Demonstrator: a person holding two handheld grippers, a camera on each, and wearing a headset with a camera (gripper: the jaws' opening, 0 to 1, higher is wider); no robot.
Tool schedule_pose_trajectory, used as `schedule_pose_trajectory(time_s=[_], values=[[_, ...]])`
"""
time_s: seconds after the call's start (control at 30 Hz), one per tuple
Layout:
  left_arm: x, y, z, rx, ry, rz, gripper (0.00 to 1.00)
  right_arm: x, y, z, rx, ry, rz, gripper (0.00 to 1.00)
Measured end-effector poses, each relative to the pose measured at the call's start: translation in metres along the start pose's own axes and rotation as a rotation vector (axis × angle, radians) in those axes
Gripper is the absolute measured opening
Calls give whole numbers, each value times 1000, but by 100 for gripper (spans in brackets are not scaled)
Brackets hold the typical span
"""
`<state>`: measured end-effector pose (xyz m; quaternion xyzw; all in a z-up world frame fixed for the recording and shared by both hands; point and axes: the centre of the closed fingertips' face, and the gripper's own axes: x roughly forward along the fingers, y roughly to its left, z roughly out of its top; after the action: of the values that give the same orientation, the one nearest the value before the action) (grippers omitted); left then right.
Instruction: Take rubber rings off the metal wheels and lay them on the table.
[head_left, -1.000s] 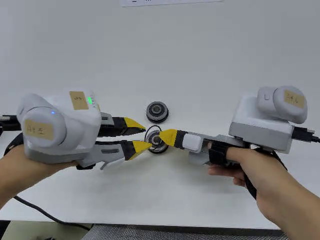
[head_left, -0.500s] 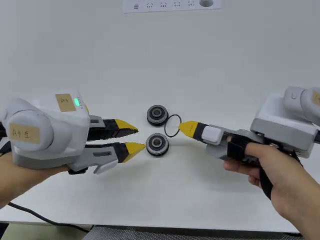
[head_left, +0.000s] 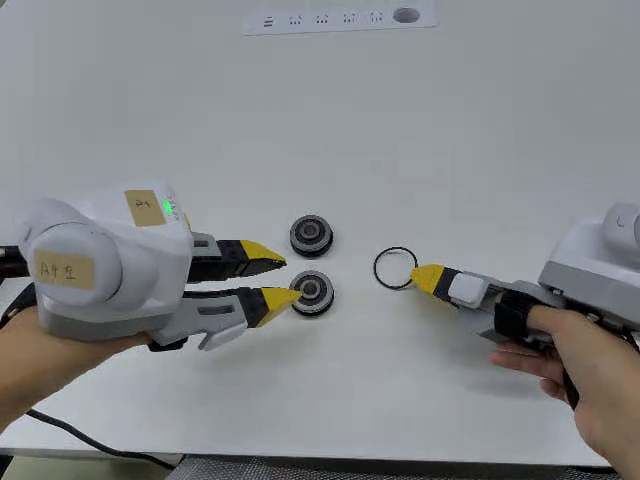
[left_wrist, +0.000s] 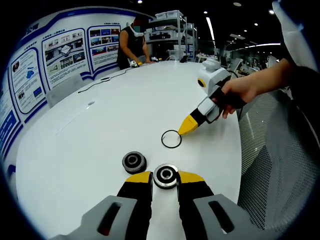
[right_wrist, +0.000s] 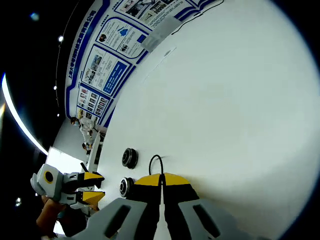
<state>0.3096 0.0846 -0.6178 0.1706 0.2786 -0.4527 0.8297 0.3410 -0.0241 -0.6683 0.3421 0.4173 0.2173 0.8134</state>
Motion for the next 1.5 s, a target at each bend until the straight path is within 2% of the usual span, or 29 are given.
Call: schedule_pose_trajectory(time_s=[0.17, 0.27, 0.43, 0.5, 0.63, 0.77, 0.9, 1.13, 1.3, 1.5], values=[[0, -1, 2, 2, -5, 1, 20, -3, 1, -1, -19, -3, -11, 4], [0, -2, 1, 6, -2, 0, 20, -6, 2, 0, -56, -5, -24, 6], [2, 1, 2, 15, 2, -4, 20, -10, 3, 5, -81, -20, -18, 9], [4, 3, 3, 20, 5, -3, 19, -11, 8, 7, -102, -29, 3, 10], [10, 6, 2, 29, 15, -15, 19, -10, 28, 16, -104, -76, 105, 13], [17, 6, 2, 34, 27, -32, 19, -8, 40, 15, -111, -71, 166, 20], [25, 2, -1, 44, 42, -58, 19, -7, 45, 13, -155, -76, 191, 23], [32, -1, -8, 51, 66, -83, 18, -4, 51, 0, -169, -23, 238, 27], [35, 0, -14, 46, 79, -85, 18, -1, 55, -6, -172, 2, 254, 27], [36, 0, -16, 45, 84, -83, 16, 0, 55, -6, -169, 9, 260, 27]])
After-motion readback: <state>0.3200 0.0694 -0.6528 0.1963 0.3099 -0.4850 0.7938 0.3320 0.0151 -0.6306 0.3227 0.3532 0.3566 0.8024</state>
